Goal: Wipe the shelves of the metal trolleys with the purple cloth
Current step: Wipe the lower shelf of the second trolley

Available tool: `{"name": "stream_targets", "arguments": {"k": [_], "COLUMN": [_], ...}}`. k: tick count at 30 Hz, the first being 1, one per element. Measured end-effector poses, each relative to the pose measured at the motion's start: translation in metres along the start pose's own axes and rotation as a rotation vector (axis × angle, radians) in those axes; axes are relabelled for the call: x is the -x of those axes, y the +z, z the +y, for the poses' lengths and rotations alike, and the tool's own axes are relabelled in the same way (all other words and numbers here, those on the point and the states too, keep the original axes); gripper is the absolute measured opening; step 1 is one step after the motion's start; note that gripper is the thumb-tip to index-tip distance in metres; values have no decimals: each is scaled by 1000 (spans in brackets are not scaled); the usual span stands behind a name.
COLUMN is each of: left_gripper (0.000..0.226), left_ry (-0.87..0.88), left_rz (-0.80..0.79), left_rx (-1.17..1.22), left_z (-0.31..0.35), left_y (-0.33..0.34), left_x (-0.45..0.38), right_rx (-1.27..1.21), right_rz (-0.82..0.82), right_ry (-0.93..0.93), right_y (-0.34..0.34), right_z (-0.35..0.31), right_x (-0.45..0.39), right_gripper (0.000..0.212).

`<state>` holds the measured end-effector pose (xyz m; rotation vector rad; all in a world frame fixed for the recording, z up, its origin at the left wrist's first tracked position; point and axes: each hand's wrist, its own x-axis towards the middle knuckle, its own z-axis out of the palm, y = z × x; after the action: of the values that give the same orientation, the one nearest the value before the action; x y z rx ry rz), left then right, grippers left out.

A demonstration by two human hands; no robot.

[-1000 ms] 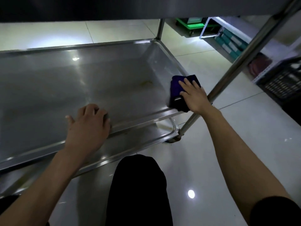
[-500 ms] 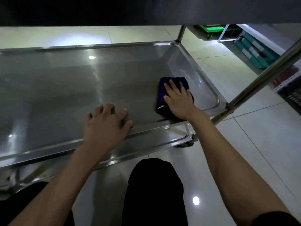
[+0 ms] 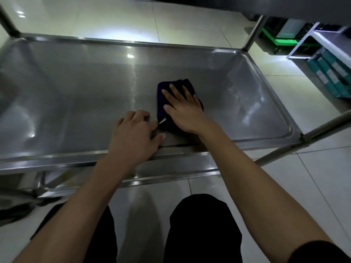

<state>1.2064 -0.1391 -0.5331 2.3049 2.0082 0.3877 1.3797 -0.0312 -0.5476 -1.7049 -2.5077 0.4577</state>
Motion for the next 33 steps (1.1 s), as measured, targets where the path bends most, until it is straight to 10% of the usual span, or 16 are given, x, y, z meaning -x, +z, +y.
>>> {"name": "stream_targets", "arguments": {"k": [23,33], "left_gripper": [29,28], "left_ry": [26,19], "left_rz": [-67,-18], "left_rx": [-71,-95], "left_z": [90,96], "left_y": [14,17], "left_x": [-38,-44], "right_rx": [58,42], "right_rz": [64,227], "right_ry": [111,492], "right_y": [-42,-77], "right_z": [150,253], "right_x": [28,52], "right_gripper": [55,52]}}
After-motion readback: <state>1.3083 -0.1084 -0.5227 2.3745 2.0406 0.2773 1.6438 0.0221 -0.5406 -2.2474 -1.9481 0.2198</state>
